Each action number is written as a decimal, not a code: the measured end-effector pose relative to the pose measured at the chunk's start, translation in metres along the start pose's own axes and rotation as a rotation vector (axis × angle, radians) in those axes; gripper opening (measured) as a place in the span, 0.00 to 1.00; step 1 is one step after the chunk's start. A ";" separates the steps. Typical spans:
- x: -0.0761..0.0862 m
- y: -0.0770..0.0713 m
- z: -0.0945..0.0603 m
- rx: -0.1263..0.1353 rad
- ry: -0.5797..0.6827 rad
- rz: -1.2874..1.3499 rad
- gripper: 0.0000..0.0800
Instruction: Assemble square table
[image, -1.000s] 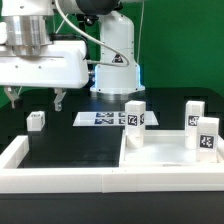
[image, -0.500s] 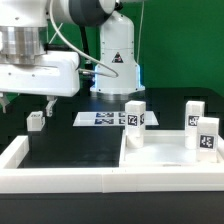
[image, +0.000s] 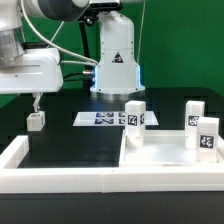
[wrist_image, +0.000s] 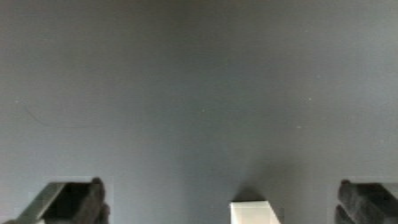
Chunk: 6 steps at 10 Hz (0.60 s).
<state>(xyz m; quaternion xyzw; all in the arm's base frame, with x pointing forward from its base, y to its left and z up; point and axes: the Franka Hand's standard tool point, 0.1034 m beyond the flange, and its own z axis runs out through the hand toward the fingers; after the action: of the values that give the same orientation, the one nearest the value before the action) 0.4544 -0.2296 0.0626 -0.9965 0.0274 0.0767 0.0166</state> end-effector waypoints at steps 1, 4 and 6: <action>0.000 0.000 0.000 0.000 0.000 0.000 0.81; -0.013 -0.008 0.012 0.007 -0.029 0.045 0.81; -0.027 -0.009 0.021 0.012 -0.044 0.031 0.81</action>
Offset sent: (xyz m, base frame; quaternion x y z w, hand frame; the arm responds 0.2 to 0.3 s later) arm -0.0382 0.0076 -0.0074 -0.0127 -0.0570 0.0654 0.9961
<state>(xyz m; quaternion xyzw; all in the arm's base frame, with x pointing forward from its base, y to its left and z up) 0.4254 -0.2185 0.0458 -0.9939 0.0431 0.0987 0.0218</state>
